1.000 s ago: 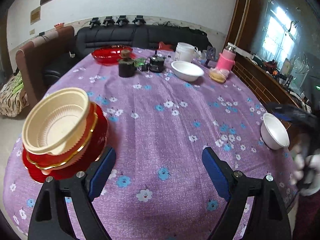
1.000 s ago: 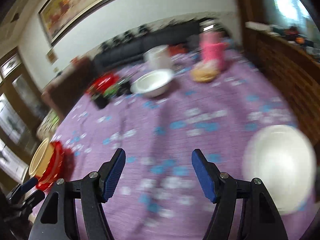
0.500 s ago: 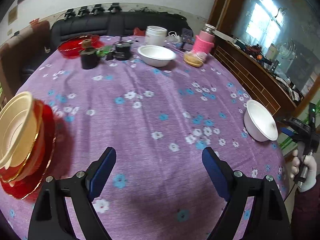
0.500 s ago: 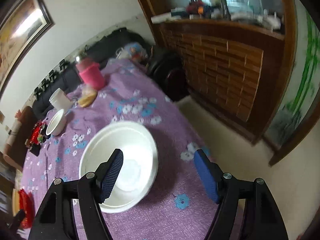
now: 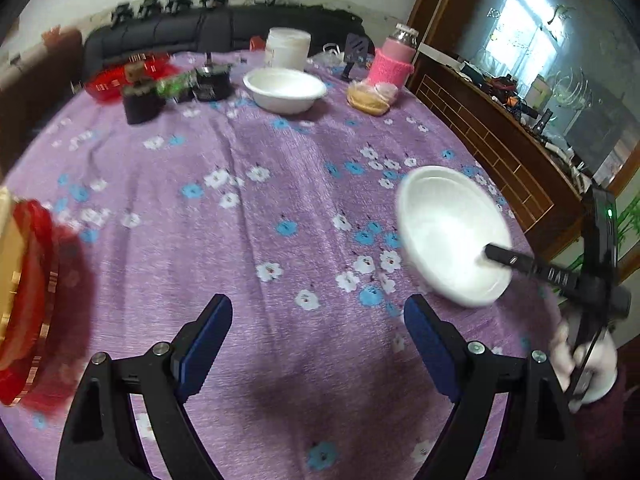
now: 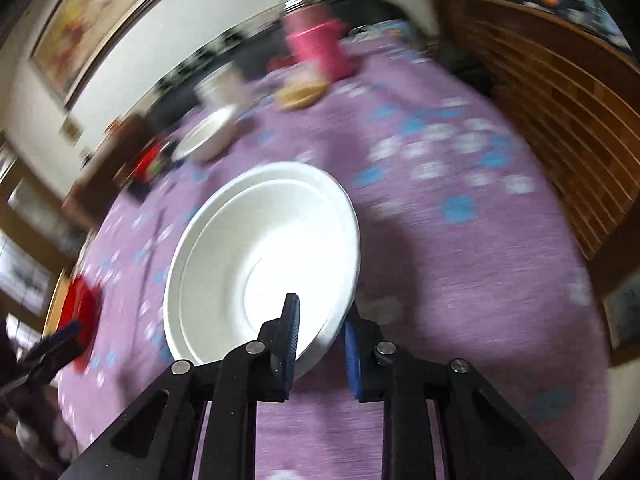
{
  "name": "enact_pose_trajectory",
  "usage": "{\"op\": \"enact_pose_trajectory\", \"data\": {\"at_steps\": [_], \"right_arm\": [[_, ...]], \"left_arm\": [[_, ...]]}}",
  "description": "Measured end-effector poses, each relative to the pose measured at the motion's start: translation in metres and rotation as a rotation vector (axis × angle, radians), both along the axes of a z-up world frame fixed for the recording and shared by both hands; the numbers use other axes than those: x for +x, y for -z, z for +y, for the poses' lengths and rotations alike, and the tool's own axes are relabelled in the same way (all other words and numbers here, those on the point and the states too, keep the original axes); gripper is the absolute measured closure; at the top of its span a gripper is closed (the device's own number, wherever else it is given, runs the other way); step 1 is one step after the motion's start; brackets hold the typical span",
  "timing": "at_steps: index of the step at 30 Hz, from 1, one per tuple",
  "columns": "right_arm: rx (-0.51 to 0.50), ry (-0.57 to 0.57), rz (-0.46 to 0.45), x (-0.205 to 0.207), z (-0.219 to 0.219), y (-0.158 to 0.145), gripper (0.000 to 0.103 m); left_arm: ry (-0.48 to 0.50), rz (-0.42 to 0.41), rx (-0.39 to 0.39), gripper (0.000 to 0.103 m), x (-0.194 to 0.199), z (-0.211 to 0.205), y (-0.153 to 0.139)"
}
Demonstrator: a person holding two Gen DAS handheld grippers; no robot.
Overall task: Organize plates and bowls
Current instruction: 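Grasp the white disposable bowl rim with the right gripper and lift, then carry the white bowl onto the beige bowl stack and release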
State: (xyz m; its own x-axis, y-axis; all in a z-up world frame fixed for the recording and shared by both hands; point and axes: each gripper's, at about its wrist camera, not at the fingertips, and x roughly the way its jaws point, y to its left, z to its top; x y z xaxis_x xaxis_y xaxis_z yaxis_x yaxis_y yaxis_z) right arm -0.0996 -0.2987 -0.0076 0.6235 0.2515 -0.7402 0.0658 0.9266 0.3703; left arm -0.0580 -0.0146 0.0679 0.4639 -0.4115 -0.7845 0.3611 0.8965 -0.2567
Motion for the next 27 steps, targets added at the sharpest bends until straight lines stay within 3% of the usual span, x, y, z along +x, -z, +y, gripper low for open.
{"op": "enact_pose_trajectory", "data": {"at_steps": [5, 9, 14, 15, 17, 18, 19, 21, 27], "right_arm": [[0.018, -0.129, 0.001, 0.009, 0.038, 0.003, 0.082], [0.061, -0.165, 0.012, 0.012, 0.046, 0.006, 0.082], [0.069, -0.17, 0.021, 0.012, 0.048, 0.005, 0.082], [0.067, -0.171, 0.019, 0.013, 0.051, 0.003, 0.082], [0.067, -0.173, 0.014, 0.015, 0.053, -0.002, 0.082], [0.063, -0.174, 0.008, 0.014, 0.056, -0.005, 0.082], [0.06, -0.174, 0.003, 0.014, 0.058, -0.008, 0.082], [0.04, -0.168, -0.004, 0.013, 0.063, -0.014, 0.082], [0.077, -0.201, -0.035, 0.013, 0.085, -0.039, 0.082]], "left_arm": [[-0.03, 0.055, -0.035, 0.016, 0.024, -0.002, 0.013], [-0.082, 0.103, -0.028, 0.016, 0.048, -0.003, 0.029], [-0.063, 0.069, -0.006, 0.017, 0.062, -0.021, 0.033], [-0.045, 0.063, -0.007, 0.022, 0.064, -0.027, 0.033], [-0.011, 0.074, -0.017, 0.043, 0.066, -0.035, 0.034], [0.018, 0.092, -0.024, 0.065, 0.065, -0.04, 0.035], [0.033, 0.1, -0.02, 0.07, 0.063, -0.043, 0.036], [0.025, 0.071, -0.003, 0.07, 0.054, -0.039, 0.03], [-0.032, 0.048, -0.087, 0.07, 0.025, 0.016, -0.006]]}}
